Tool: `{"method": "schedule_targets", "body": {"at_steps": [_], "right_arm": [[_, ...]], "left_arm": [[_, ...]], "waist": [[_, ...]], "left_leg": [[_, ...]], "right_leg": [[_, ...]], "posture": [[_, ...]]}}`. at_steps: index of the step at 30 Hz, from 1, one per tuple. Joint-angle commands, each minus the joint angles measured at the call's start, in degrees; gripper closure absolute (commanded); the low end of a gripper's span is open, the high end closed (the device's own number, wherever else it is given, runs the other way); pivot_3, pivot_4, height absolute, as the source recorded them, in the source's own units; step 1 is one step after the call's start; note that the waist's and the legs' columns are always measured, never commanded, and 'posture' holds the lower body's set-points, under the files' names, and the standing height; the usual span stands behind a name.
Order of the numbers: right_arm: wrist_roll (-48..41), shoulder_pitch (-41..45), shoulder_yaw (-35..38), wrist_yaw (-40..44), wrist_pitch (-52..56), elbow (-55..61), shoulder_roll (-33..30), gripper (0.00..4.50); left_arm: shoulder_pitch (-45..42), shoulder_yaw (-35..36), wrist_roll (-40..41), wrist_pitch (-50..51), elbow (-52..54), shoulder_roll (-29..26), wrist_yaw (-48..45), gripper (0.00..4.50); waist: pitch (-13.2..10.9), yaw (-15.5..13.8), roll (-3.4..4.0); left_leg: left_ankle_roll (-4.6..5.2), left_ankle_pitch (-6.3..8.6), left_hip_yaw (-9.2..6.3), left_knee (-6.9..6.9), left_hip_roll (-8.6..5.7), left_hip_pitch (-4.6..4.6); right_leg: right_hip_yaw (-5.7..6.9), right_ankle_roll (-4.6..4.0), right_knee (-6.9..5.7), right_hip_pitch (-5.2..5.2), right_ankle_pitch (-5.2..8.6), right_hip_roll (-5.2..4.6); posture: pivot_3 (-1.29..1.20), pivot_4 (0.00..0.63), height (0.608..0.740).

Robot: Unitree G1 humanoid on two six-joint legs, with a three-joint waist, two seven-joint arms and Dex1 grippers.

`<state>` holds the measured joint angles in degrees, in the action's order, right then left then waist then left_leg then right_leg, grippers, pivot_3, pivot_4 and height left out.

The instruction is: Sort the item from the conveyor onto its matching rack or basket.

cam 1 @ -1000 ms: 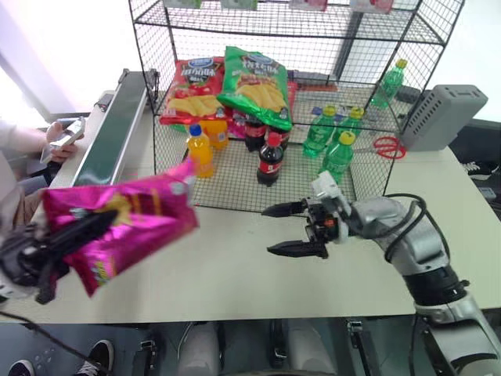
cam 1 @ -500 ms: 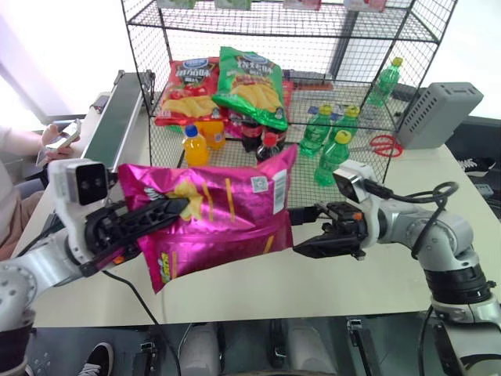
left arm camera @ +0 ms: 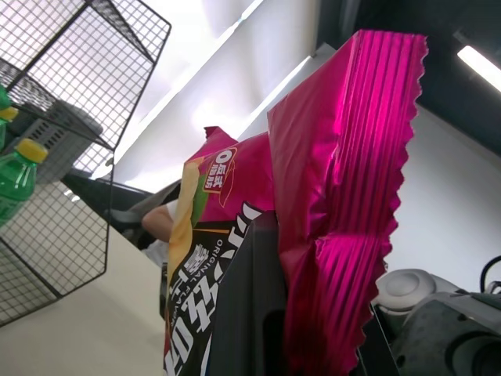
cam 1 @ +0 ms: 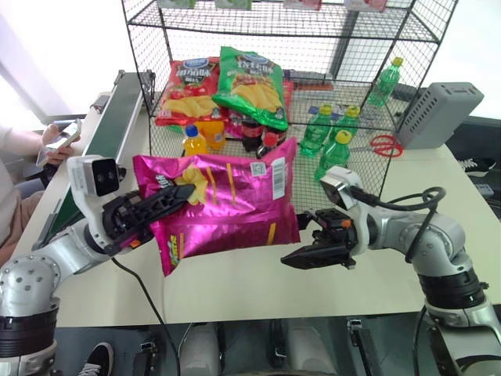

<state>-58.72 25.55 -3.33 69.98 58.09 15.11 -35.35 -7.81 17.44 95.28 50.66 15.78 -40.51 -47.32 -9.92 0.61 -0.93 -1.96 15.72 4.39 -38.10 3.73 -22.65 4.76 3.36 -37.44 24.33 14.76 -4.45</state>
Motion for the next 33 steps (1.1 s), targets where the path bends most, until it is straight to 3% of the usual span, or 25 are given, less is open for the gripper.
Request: {"method": "schedule_targets", "body": {"at_steps": [1,6,7,8,13,16,21,23,29,31,33], "right_arm": [[-1.7,1.3,1.4,-1.1,-0.1,0.5,1.2,1.39],[-1.9,1.9,1.6,-2.1,0.4,0.3,1.9,3.96],[-1.6,1.8,1.4,-2.1,0.2,0.3,1.8,4.36],[-1.3,1.8,1.3,-2.0,0.1,0.3,1.7,4.48],[0.8,1.8,1.3,-2.6,-1.6,-0.8,1.6,4.48],[4.8,1.1,1.1,-2.6,-4.9,-0.9,0.4,4.50],[6.7,-0.6,4.8,-3.6,-8.1,0.6,-2.2,4.50],[4.9,-1.5,7.7,-4.4,-7.6,2.2,-3.8,4.50],[1.5,-5.9,20.9,-8.8,-8.5,6.0,-9.3,4.50],[3.4,-7.8,28.5,-8.4,-11.4,5.0,-13.0,4.50],[8.4,-8.8,31.2,-9.2,-16.7,4.1,-14.9,4.50]], "left_arm": [[-0.1,2.4,-0.2,0.2,0.2,0.2,-0.8,4.50],[0.1,2.6,-1.9,0.0,0.7,1.4,-1.0,4.50],[0.1,2.6,-2.7,-0.4,0.9,1.8,-1.2,4.50],[0.0,2.6,-3.4,-0.7,1.1,2.1,-1.2,4.50],[-0.2,3.1,-6.3,-1.0,1.4,2.0,-0.5,4.50],[0.4,3.6,-10.0,-2.3,1.4,1.9,-0.8,3.68],[2.3,5.1,-14.9,-3.9,1.2,1.0,-3.2,1.17],[3.5,4.9,-21.3,-8.1,2.2,1.0,-5.3,0.21],[3.0,4.4,-28.2,-12.2,0.5,1.8,-7.5,0.09],[0.5,3.2,-30.2,-14.0,-0.9,3.3,-7.3,0.09],[-1.4,2.2,-32.0,-14.8,-2.2,4.4,-7.2,0.09]], "waist": [[0.0,0.0,0.00],[0.0,0.0,0.00],[0.0,0.0,0.00],[0.0,-0.1,-0.01],[0.0,0.0,-0.01],[0.0,0.0,0.00],[0.0,0.0,0.00],[0.0,-0.1,0.00],[0.0,-1.0,-0.01],[0.0,-1.3,0.02],[0.0,-1.7,0.02]], "left_leg": [[0.00,0.00,0.00,0.00,0.00,0.00],[0.00,0.00,0.00,0.00,0.00,-0.01],[0.00,0.00,0.00,0.00,0.00,-0.01],[0.00,0.00,0.00,0.00,0.00,-0.02],[0.00,0.00,0.00,0.00,0.00,-0.03],[0.00,0.00,0.00,0.00,0.00,-0.03],[0.00,0.00,0.01,0.03,0.00,-0.04],[0.00,0.00,0.01,0.04,0.00,-0.09],[0.02,0.01,0.01,0.05,0.00,-0.24],[0.02,0.01,0.03,0.04,-0.01,-0.31],[0.02,0.02,0.02,0.03,-0.04,-0.37]], "right_leg": [[0.00,0.00,0.00,0.00,0.00,0.00],[0.00,0.00,0.01,0.00,0.00,-0.01],[0.00,0.00,0.01,0.00,0.00,-0.01],[0.00,0.00,0.01,0.00,0.00,-0.01],[0.00,0.00,0.03,0.00,0.00,-0.01],[0.01,0.00,0.03,0.00,0.00,-0.01],[0.01,0.00,0.08,0.01,0.00,-0.01],[0.01,0.00,0.12,0.05,0.00,-0.01],[0.05,0.00,0.26,0.13,0.00,-0.02],[0.04,0.00,0.33,0.15,0.00,-0.02],[0.06,0.01,0.36,0.17,0.00,-0.05]], "posture": [[0.00,0.150,0.740],[0.00,0.150,0.740],[0.00,0.150,0.740],[0.00,0.150,0.740],[0.00,0.150,0.740],[0.00,0.150,0.740],[0.00,0.150,0.740],[0.00,0.150,0.740],[0.00,0.150,0.740],[0.00,0.150,0.740],[0.00,0.150,0.740]]}}
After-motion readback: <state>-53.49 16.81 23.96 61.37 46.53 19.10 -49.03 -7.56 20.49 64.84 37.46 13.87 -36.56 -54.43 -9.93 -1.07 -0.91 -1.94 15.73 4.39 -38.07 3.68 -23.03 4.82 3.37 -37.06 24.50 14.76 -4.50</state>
